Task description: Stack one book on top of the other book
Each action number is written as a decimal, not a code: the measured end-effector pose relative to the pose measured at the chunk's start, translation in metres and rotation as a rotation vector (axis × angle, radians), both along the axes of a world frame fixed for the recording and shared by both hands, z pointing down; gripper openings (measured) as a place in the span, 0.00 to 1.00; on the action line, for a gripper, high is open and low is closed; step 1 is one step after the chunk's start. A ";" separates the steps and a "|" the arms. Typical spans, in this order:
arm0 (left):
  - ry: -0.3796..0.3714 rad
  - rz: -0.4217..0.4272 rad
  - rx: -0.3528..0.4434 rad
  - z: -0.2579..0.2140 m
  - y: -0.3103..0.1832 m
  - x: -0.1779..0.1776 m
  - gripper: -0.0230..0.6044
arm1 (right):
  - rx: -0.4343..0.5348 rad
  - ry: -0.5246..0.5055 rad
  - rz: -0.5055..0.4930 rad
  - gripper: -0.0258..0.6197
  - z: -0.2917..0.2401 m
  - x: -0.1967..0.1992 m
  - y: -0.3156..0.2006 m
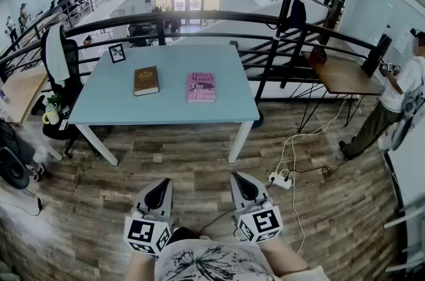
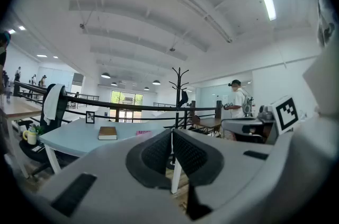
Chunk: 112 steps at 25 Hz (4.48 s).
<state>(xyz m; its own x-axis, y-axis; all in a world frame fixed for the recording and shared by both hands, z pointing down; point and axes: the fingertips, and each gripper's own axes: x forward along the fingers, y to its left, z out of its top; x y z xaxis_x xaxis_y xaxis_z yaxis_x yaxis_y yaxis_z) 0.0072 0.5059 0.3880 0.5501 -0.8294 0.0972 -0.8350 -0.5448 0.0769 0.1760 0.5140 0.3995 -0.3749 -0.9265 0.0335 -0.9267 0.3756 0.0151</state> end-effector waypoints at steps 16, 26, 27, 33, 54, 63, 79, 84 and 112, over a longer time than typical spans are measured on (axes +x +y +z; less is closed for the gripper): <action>-0.017 0.011 -0.009 0.010 -0.032 0.010 0.06 | -0.035 -0.035 0.011 0.03 0.012 0.010 -0.034; -0.015 -0.011 -0.060 0.032 -0.097 0.000 0.06 | -0.108 -0.041 0.024 0.03 0.040 0.008 -0.104; -0.015 -0.010 -0.060 0.034 -0.110 -0.002 0.06 | -0.111 -0.040 0.027 0.03 0.042 0.007 -0.116; 0.000 0.025 -0.072 0.038 -0.208 -0.013 0.06 | -0.137 -0.022 0.058 0.03 0.044 -0.006 -0.208; 0.016 0.179 -0.104 0.049 -0.535 -0.019 0.06 | -0.256 -0.028 0.231 0.03 0.066 -0.003 -0.510; 0.003 0.131 -0.110 0.060 -0.607 0.024 0.06 | -0.392 -0.010 0.150 0.03 0.110 0.036 -0.597; -0.073 0.043 -0.182 0.119 -0.662 0.086 0.06 | -0.882 -0.056 -0.086 0.35 0.262 0.079 -0.650; -0.089 0.012 -0.218 0.135 -0.665 0.088 0.06 | -0.980 -0.062 -0.112 0.52 0.296 0.080 -0.654; -0.137 0.054 -0.913 0.290 -0.658 0.125 0.33 | -1.025 -0.139 -0.168 0.42 0.319 0.070 -0.654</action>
<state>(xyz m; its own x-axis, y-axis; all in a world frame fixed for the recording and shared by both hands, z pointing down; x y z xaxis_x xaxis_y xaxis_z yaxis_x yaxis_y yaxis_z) 0.1321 -0.1517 0.6781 0.5214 -0.3729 0.7675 -0.8437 -0.3600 0.3982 0.2458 -0.1404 0.7184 -0.5572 -0.4142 0.7197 -0.8304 0.2723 -0.4862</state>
